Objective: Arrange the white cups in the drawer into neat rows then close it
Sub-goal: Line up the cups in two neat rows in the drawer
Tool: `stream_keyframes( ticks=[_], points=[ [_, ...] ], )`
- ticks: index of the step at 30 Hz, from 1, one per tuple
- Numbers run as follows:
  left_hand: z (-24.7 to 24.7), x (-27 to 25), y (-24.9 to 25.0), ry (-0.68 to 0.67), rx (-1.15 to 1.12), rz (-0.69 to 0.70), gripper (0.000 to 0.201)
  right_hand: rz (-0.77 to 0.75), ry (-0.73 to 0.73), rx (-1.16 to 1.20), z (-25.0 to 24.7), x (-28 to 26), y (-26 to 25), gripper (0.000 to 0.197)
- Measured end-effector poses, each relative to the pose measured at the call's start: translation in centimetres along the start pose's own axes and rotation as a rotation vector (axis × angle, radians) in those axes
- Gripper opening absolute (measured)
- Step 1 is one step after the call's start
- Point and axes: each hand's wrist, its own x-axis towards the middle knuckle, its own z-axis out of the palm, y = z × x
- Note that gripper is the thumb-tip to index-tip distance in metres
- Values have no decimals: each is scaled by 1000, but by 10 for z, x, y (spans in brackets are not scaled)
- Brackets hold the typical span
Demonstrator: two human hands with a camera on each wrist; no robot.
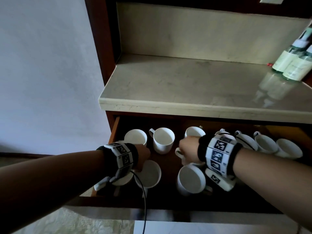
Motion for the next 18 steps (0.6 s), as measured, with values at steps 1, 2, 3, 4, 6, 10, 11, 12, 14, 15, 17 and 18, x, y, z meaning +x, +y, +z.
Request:
stream_keyframes(
  ticks=[1, 2, 3, 4, 6, 10, 11, 12, 14, 15, 17, 18],
  points=[
    [-2, 0, 1, -8, 10, -5, 39, 23, -84, -84, 3, -6, 5, 44],
    [-3, -1, 1, -6, 17, -8, 40, 26, -179, -143, 6, -11, 6, 47],
    [-6, -1, 2, 11, 21, -8, 41, 38, -292, -186, 8, -14, 7, 49],
    [-9, -1, 3, 46, 18, -13, 41, 50, -395, -219, 8, -14, 4, 50],
    [-20, -4, 6, 142, -30, -31, 41, 30, -467, -243, 9, -10, 0, 43],
    [-38, -6, 19, 243, -119, 0, 42, 9, -293, -150, 20, -8, 4, 21],
    [-42, -7, 23, 248, -119, 10, 42, 45, -198, -72, 23, -9, 5, 19],
    [-44, -8, 27, 253, -114, 24, 41, 62, -84, -23, 25, -11, 4, 18],
    [-49, -11, 36, 250, -87, 61, 40, -12, 66, -21, 29, -11, 3, 25],
    [-50, -11, 40, 242, -67, 77, 40, -72, 89, -54, 32, -10, 0, 34],
    [-52, -11, 44, 221, -12, 92, 40, -172, 46, -68, 33, -4, -6, 42],
    [-53, -9, 44, 210, 6, 93, 42, -177, 30, -24, 35, -2, -8, 39]
  ],
)
